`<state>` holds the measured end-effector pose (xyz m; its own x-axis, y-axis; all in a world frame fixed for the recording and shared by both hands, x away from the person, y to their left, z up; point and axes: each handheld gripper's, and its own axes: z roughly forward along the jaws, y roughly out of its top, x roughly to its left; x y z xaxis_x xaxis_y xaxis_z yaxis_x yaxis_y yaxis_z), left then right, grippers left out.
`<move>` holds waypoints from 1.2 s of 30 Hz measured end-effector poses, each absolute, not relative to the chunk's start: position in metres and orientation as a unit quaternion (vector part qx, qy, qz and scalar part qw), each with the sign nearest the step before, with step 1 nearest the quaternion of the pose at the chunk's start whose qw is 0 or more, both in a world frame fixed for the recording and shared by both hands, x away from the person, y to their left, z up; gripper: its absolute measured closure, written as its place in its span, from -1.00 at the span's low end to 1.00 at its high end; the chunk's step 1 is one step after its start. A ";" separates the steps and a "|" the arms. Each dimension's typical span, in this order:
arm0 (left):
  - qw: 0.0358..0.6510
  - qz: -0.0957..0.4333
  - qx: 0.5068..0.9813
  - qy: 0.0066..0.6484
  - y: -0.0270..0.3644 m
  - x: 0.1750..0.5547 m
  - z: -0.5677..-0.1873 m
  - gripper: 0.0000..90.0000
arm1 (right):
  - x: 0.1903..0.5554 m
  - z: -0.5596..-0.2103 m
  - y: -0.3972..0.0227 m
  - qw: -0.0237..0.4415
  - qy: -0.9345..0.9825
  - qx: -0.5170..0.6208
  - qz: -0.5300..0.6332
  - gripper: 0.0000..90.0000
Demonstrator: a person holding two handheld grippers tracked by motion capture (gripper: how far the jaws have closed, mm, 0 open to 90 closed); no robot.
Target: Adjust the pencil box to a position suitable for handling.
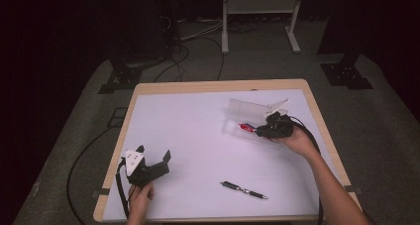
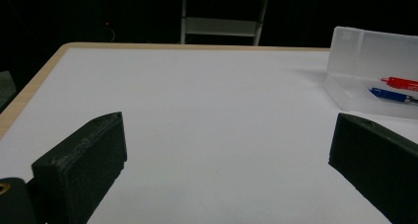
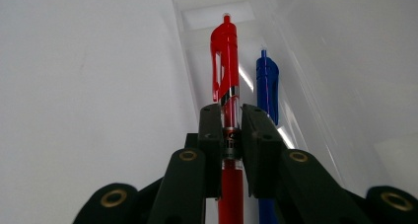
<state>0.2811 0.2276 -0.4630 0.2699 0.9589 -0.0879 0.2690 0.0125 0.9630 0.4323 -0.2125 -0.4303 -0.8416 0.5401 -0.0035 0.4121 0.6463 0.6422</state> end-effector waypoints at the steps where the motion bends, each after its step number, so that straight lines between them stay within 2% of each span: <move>1: 0.507 0.341 0.615 0.499 0.228 0.281 -0.463 -0.99 | 0.433 -0.431 -0.212 0.096 0.902 0.264 0.326 0.75; 23: 0.507 0.341 0.615 0.499 0.228 0.281 -0.463 -0.99 | 0.444 -0.448 -0.210 0.094 0.907 0.276 0.305 0.73; 25: 0.507 0.340 0.615 0.499 0.228 0.281 -0.463 -0.99 | 0.444 -0.447 -0.210 0.093 0.906 0.276 0.308 0.62; 36: 0.506 0.341 0.615 0.500 0.227 0.281 -0.463 -0.99 | 0.421 -0.427 -0.210 0.090 0.902 0.257 0.334 0.34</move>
<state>0.2810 0.2272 -0.4630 0.2681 0.9596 -0.0855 0.2693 0.0106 0.9630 0.4215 -0.2104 -0.4275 -0.8517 0.5239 0.0093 0.4036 0.6446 0.6493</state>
